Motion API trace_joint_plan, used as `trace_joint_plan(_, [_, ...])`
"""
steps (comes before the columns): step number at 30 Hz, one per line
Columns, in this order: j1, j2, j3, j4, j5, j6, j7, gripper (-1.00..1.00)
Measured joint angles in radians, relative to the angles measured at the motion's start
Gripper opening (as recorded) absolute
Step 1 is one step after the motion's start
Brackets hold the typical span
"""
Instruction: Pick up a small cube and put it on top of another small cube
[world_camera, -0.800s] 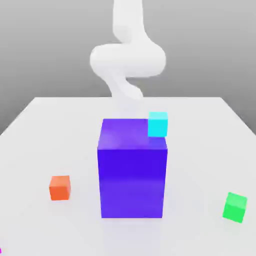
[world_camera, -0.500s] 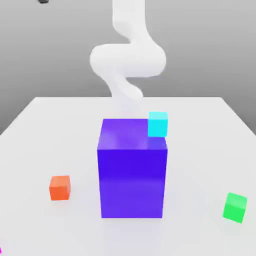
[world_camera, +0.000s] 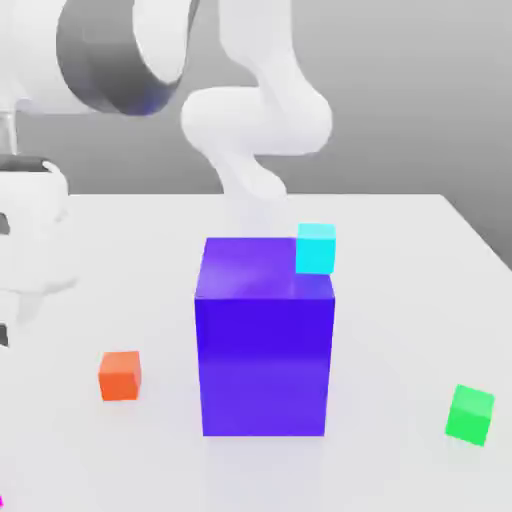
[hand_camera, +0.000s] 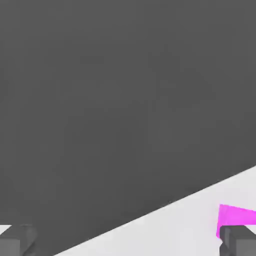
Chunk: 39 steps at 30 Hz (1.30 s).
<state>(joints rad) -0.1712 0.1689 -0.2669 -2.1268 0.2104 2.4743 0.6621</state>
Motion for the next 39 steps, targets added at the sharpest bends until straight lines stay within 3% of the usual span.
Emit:
trace_joint_plan(8, [-0.096, 0.287, -0.03, 0.051, 0.045, 0.055, -0.029, 0.0])
trace_joint_plan(12, [-0.142, 0.431, 0.001, 0.085, 0.086, 0.135, -0.057, 0.0])
trace_joint_plan(13, [-0.152, 0.464, 0.014, 0.093, 0.098, 0.158, -0.065, -1.0])
trace_joint_plan(20, [-0.154, 0.47, 0.015, 0.094, 0.102, 0.161, -0.068, -1.0])
trace_joint_plan(24, [-0.114, 0.353, -0.022, 0.06, 0.055, 0.078, -0.036, -1.0])
trace_joint_plan(39, [0.305, 0.079, 0.247, -0.241, -0.085, 0.121, 0.062, -1.0])
